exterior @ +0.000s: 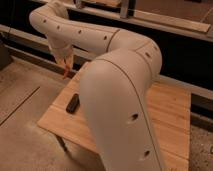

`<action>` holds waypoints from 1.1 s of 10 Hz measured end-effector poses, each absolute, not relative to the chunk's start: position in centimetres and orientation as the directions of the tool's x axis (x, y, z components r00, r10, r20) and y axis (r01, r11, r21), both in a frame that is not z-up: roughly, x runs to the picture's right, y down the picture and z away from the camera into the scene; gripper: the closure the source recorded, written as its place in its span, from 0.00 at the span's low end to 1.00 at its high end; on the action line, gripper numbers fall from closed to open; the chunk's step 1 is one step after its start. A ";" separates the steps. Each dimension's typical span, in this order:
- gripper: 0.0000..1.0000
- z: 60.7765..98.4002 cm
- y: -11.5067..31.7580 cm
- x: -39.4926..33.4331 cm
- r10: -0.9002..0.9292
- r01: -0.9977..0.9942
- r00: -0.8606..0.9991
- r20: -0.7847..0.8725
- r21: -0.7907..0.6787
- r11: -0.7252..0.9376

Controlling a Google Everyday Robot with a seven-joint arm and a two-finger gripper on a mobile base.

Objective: Drag the pepper across the table

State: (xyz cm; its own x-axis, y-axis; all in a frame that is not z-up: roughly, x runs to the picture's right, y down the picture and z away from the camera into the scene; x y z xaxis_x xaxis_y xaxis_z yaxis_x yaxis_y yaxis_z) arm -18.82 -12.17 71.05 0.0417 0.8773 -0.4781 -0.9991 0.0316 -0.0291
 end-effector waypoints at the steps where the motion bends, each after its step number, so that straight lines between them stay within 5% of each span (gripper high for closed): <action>1: 1.00 71.0 -12.1 -18.7 0.876 -0.999 0.041 -0.480 -0.026 0.032; 6: 1.00 71.1 -12.2 -18.8 0.877 -0.999 0.044 -0.478 -0.027 0.035; 11: 1.00 68.9 -6.4 -31.5 0.836 -0.958 0.283 -0.471 -0.171 0.229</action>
State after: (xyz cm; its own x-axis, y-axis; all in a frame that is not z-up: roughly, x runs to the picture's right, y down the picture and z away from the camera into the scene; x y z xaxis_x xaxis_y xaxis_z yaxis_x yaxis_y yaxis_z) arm -31.49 -6.38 68.92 0.2831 0.8357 -0.4705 -0.9584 0.2287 -0.1705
